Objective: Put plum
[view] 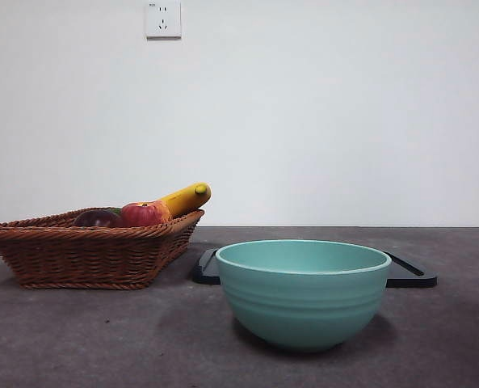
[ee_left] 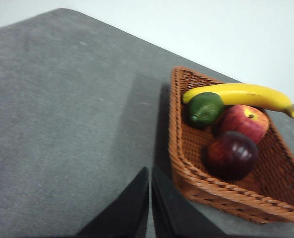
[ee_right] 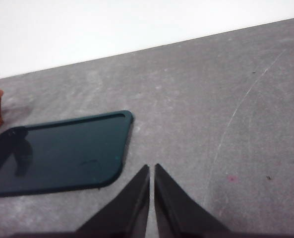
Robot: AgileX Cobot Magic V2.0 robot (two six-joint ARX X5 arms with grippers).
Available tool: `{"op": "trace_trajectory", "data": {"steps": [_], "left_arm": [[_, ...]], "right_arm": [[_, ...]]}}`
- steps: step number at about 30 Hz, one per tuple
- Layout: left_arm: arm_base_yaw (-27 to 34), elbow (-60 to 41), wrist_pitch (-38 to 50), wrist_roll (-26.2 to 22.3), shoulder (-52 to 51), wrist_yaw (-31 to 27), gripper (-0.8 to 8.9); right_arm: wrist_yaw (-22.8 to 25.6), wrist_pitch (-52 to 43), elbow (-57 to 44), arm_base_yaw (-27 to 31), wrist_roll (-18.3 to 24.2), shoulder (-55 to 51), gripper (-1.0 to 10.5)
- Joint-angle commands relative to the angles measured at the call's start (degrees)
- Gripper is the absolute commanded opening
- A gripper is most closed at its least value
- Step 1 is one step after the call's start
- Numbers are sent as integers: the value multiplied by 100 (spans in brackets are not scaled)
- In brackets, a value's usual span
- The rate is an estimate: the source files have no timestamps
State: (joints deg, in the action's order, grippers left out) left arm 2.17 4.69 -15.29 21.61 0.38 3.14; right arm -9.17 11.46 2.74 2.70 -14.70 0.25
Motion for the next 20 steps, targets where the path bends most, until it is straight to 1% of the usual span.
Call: {"op": "trace_trajectory", "data": {"steps": [1,5,9,11,13,16,20], "left_arm": [[7,337,-74,61,35,31,8],[7,785,-313,57,199,111,8],[7,1237,-483,22,544,474,8],[7,1478,-586,-44,804,728,8],[4,1709,-697,-173,1110,1014,8],[4,2092,-905,-435,1613,1528,8],[-22,2717,-1346,-894,2389,2210,8]], "right_arm": [[4,44,319,13,-144,2,8],[0,400,802,11,-146,63,8],[-90,887,1449,9,-142,341,8],[-275,1137,1812,7,-114,590,8],[-455,1412,2159,7,0,892,8],[-789,1851,2688,7,214,1443,8],[-1370,2439,3425,4,483,2321,8]]}}
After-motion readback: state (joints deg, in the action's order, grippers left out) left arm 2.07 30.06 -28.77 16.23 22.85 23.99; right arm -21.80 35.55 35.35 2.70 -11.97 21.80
